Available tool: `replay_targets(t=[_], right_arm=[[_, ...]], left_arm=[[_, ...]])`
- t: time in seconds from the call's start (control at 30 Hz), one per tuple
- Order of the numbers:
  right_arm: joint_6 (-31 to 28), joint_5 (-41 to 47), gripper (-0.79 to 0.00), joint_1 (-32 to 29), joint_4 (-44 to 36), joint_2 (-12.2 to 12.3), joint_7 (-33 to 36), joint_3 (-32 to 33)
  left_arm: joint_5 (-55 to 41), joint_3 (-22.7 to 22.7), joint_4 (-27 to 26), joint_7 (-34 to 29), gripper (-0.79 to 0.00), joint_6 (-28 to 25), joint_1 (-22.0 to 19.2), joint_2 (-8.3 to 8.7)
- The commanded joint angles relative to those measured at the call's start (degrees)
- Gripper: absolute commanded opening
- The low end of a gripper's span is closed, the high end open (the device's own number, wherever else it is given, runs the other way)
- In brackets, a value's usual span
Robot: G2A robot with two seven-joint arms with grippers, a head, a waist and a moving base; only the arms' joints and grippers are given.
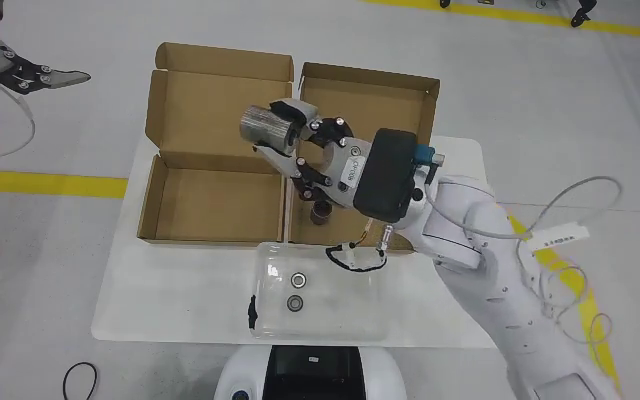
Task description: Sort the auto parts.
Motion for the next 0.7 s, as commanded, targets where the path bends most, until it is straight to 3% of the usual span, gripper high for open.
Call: replay_targets(t=[0.0,0.3,0.67], right_arm=[[0.29,0.01,-0.785,0.08,-0.22,-0.07,-0.37,0.33],[0.85,-2.13,-0.785,-2.9,-2.56,0.05,-1.64,1.91],[0.04,-4.6,-0.785,-7.78,0.18,0.43,0.96,1.92]], left_arm=[[0.0,0.0,0.0,0.0,0.0,0.0,0.0,0.0],[0.0,0.0,0.0,0.0,0.0,0.0,0.0,0.0],[0.0,0.0,0.0,0.0,0.0,0.0,0.0,0.0]])
